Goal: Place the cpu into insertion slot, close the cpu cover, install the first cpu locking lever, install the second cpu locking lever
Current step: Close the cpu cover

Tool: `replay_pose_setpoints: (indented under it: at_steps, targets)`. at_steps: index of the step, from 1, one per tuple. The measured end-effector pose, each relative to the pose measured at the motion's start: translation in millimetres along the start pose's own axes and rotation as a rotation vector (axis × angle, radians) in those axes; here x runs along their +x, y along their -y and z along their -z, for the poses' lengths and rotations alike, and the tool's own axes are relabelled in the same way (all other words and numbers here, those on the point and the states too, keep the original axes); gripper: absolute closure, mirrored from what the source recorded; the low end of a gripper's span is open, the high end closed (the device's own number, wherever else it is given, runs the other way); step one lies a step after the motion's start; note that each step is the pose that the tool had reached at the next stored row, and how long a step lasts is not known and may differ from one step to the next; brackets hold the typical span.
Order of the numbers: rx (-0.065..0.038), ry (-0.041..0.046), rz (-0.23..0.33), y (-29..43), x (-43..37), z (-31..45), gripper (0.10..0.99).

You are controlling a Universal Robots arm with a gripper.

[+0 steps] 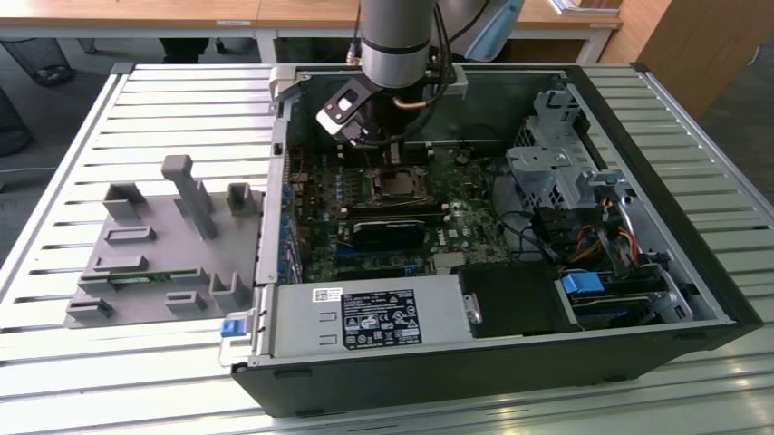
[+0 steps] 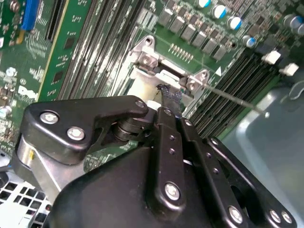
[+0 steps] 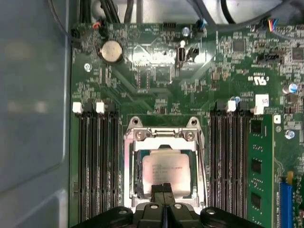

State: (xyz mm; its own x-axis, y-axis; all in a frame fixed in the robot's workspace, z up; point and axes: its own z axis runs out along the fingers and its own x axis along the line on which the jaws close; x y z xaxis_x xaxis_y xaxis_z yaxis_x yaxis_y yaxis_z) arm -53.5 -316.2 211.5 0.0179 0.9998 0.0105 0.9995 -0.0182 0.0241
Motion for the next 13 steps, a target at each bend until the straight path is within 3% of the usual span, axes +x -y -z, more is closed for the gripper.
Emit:
replay_pose_setpoints:
  at_steps: [4,13]
  targets:
    - [0.000,-0.0001,0.000,4.1,-0.1,-4.5,0.980]
    - [0.000,0.0004,0.000,4.5,-0.3,-10.1,0.980]
